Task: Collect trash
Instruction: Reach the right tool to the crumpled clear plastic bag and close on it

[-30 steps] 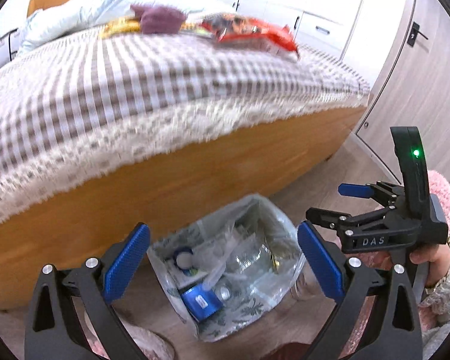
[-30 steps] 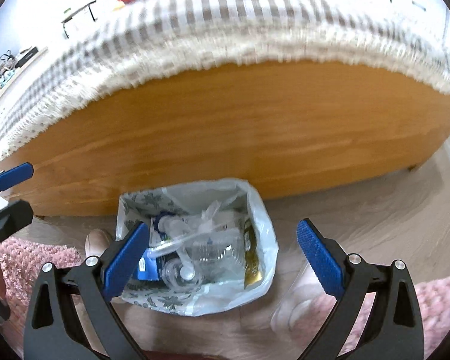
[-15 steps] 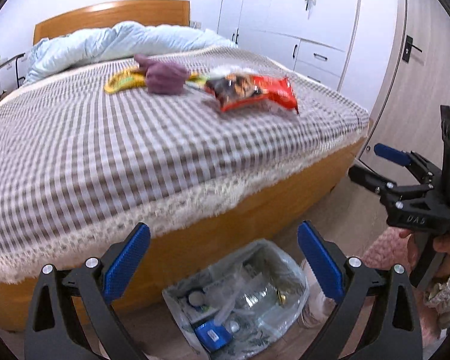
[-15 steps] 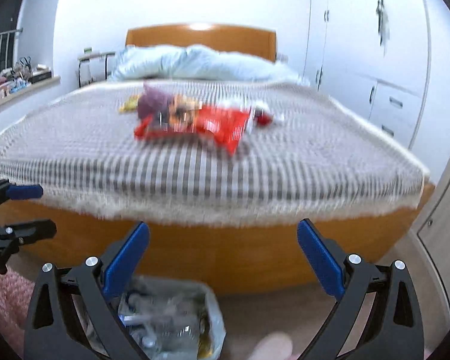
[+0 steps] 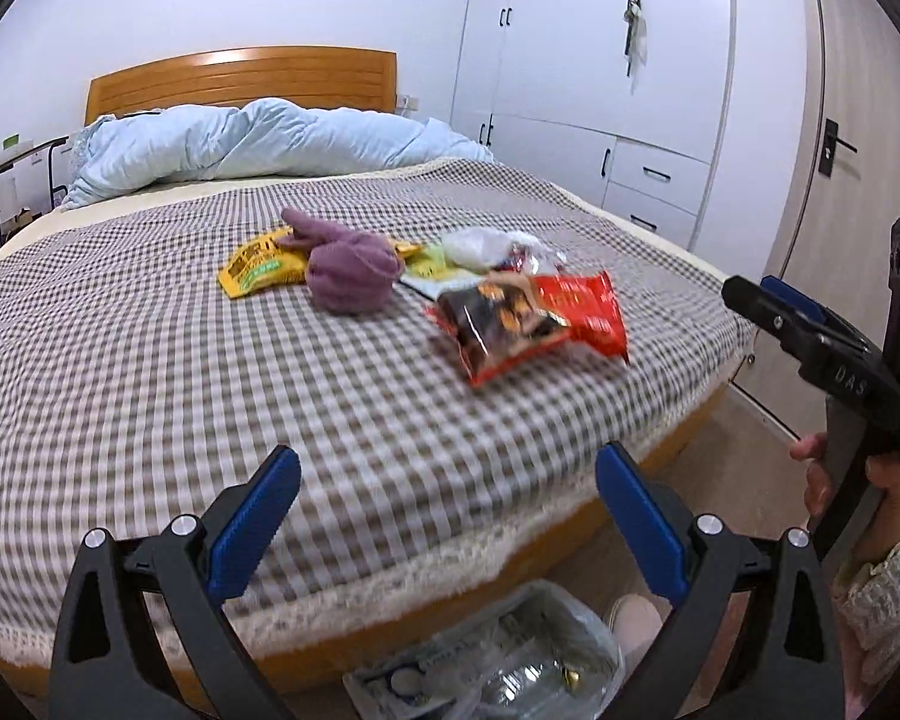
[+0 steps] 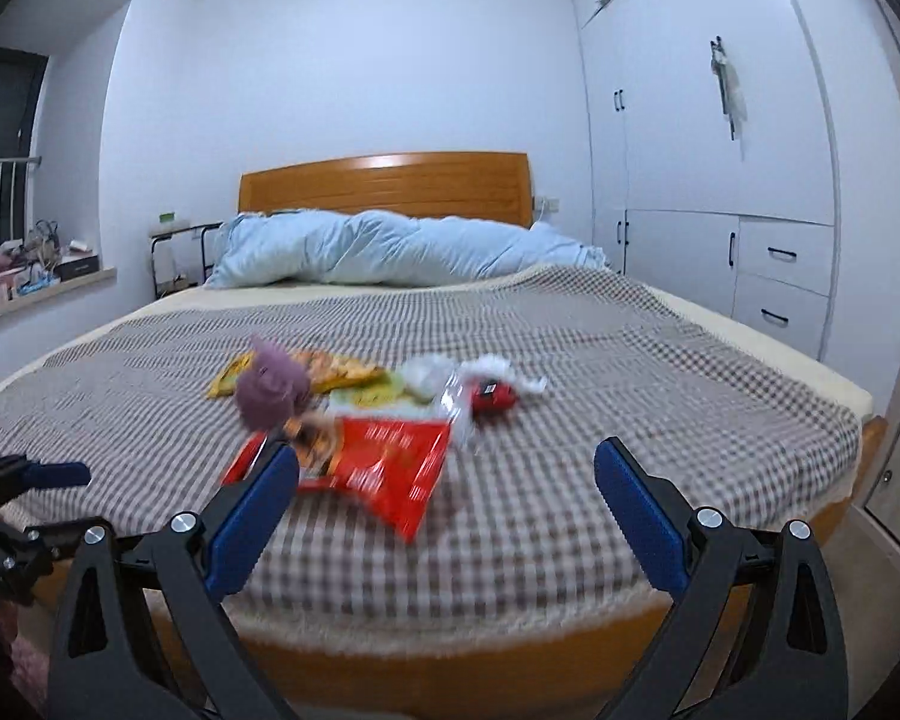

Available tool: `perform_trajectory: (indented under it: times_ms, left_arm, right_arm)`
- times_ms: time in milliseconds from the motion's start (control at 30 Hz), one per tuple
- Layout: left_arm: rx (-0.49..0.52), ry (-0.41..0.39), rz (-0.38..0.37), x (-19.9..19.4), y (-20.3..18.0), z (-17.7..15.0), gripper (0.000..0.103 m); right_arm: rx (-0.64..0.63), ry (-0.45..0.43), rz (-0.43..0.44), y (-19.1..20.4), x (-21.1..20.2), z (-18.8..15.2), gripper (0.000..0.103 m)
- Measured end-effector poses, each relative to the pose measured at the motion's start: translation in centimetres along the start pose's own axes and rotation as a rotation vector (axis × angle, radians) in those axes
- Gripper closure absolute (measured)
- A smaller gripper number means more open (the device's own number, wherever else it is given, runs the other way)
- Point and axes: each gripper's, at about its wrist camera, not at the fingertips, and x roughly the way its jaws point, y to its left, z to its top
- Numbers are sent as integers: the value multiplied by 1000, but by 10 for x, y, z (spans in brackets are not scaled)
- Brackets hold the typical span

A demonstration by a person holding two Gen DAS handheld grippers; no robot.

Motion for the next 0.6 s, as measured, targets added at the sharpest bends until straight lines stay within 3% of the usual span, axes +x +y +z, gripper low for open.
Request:
perform_trajectory:
  times_ms: [300, 600]
  left_arm:
    - [-16, -49, -5, 25, 7, 38, 7]
    - [0, -95, 8, 49, 11, 77, 8]
  right_arm:
    - [-3, -9, -7, -15, 43, 43, 8]
    - [99, 119, -2, -28, 106, 66, 8]
